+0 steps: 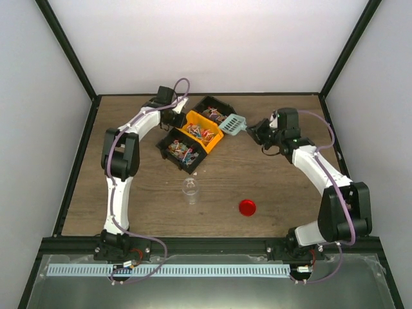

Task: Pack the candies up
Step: Move the storage box to the center of the board.

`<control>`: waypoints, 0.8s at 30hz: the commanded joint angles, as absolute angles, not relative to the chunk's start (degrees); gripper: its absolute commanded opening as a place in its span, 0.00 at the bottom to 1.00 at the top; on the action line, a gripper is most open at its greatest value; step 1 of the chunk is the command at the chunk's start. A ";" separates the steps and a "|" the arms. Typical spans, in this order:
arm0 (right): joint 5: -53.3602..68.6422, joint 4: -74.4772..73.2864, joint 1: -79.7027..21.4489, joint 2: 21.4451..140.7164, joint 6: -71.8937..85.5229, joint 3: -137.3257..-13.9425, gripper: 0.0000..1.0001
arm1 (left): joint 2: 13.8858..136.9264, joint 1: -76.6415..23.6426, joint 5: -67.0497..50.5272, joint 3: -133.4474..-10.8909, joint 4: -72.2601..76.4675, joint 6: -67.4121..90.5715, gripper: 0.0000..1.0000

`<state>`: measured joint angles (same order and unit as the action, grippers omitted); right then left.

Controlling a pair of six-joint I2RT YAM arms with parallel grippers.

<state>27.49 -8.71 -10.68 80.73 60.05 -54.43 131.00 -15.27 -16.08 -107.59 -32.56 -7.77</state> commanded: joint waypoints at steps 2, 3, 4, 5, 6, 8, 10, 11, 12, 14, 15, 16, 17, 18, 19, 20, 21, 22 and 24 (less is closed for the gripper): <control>24.36 -8.50 -11.40 83.10 56.78 -62.33 0.01 | 127.41 -15.51 -18.92 -104.55 -31.33 -5.24 0.13; 24.19 -8.52 -11.38 83.49 56.74 -62.82 0.01 | 127.28 -15.55 -19.42 -104.77 -31.34 -5.25 0.13; 24.17 -8.51 -11.40 83.76 56.63 -63.21 0.01 | 127.19 -15.49 -19.95 -105.02 -31.29 -5.27 0.13; 24.13 -8.38 -11.42 83.95 56.59 -63.47 0.01 | 127.22 -15.55 -20.67 -105.29 -31.36 -5.28 0.13; 24.08 -8.31 -11.38 84.13 56.48 -63.68 0.01 | 127.22 -15.49 -20.99 -105.63 -31.40 -5.13 0.11; 23.79 -8.31 -11.41 84.68 56.28 -64.30 0.01 | 127.26 -15.54 -21.32 -106.16 -31.66 -4.82 0.09; 23.25 -8.78 -11.38 85.53 55.75 -65.39 0.01 | 127.12 -15.56 -21.71 -106.20 -31.75 -4.49 0.07; 22.86 -9.19 -11.43 86.07 55.50 -66.18 0.01 | 126.79 -15.60 -21.87 -105.89 -31.76 -4.48 0.07; 22.43 -9.66 -11.45 86.76 55.04 -67.15 0.01 | 126.41 -15.70 -21.96 -105.52 -31.74 -4.48 0.05; 22.12 -11.25 -11.43 88.59 54.22 -69.53 0.01 | 125.48 -15.93 -22.39 -104.16 -31.35 -4.58 0.04; 21.95 -12.49 -11.44 89.78 53.77 -71.04 0.01 | 125.08 -16.10 -22.74 -103.75 -31.21 -4.75 0.04; 21.84 -14.11 -11.38 91.02 53.35 -72.68 0.01 | 124.67 -16.23 -23.09 -103.39 -31.18 -4.87 0.04; 21.60 -15.55 -11.38 92.30 53.02 -74.31 0.01 | 124.37 -16.38 -23.38 -103.30 -31.11 -5.17 0.04; 21.05 -16.98 -11.42 93.31 52.81 -75.71 0.01 | 124.27 -16.47 -23.57 -103.32 -31.06 -5.45 0.04; 20.14 -18.49 -11.45 94.31 52.63 -77.26 0.01 | 124.21 -16.52 -23.86 -103.48 -31.22 -5.69 0.04; 19.37 -19.55 -11.49 95.32 52.30 -78.56 0.01 | 124.26 -16.52 -24.68 -103.71 -31.55 -6.16 0.04; 18.55 -20.59 -11.38 95.95 51.93 -79.79 0.01 | 124.33 -16.52 -25.26 -103.84 -31.82 -6.77 0.04; 17.86 -22.40 -11.38 96.75 51.52 -81.32 0.01 | 124.40 -16.52 -25.72 -104.07 -32.05 -7.23 0.04; 17.33 -25.17 -11.42 98.47 50.32 -84.37 0.01 | 124.53 -16.61 -26.19 -104.35 -32.39 -8.11 0.04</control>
